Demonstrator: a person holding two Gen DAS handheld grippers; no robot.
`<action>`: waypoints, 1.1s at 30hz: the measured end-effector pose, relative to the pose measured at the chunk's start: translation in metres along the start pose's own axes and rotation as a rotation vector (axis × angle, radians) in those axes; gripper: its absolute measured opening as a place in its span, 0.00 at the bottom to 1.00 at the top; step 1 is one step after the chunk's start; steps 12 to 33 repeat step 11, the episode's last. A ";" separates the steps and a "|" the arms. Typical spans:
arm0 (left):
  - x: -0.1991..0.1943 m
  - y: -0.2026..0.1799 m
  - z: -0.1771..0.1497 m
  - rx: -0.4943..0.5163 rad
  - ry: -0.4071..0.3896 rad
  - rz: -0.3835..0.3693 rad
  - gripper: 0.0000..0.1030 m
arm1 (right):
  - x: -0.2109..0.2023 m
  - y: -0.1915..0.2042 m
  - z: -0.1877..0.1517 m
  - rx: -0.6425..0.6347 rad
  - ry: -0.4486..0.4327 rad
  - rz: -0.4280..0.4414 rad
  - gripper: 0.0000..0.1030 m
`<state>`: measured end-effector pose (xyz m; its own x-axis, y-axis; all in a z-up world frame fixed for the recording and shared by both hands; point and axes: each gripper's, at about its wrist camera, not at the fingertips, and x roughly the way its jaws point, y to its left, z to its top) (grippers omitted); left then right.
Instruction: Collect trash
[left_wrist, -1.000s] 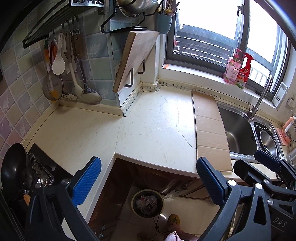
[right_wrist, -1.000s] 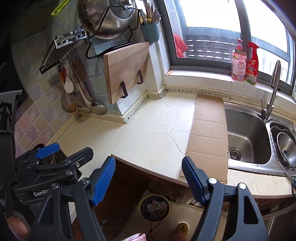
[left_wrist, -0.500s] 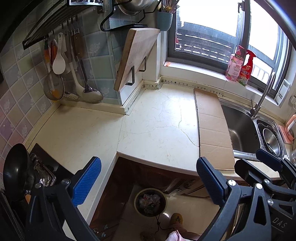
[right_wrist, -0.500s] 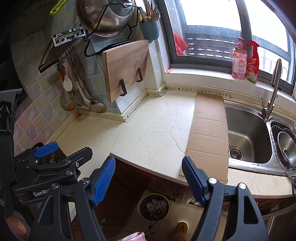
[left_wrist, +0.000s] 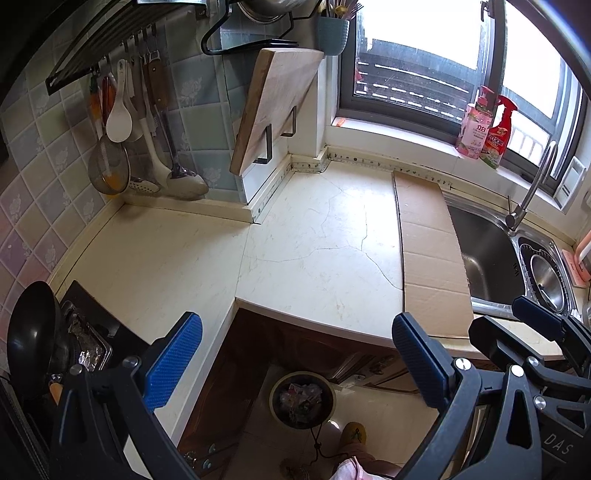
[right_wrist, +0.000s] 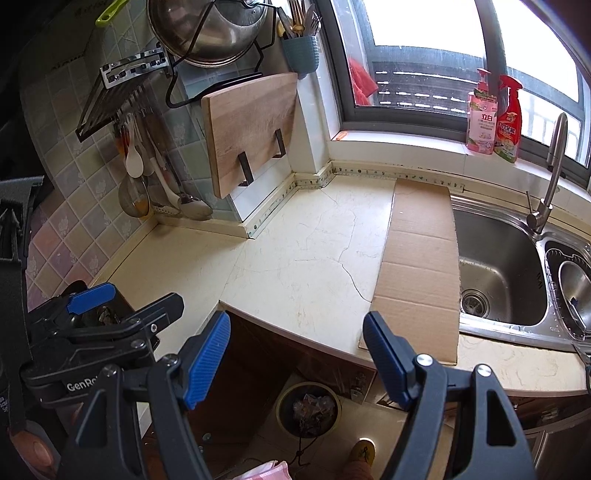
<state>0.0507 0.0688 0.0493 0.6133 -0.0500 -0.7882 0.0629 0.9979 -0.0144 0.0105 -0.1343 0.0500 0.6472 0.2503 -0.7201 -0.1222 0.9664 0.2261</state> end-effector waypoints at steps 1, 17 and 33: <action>0.000 0.000 0.000 0.000 0.000 0.000 0.99 | 0.001 -0.001 0.000 0.001 0.002 0.001 0.73; 0.008 -0.003 0.004 0.006 -0.008 0.010 0.99 | 0.008 -0.008 0.005 -0.006 0.010 0.013 0.73; 0.008 -0.003 0.004 0.006 -0.008 0.010 0.99 | 0.008 -0.008 0.005 -0.006 0.010 0.013 0.73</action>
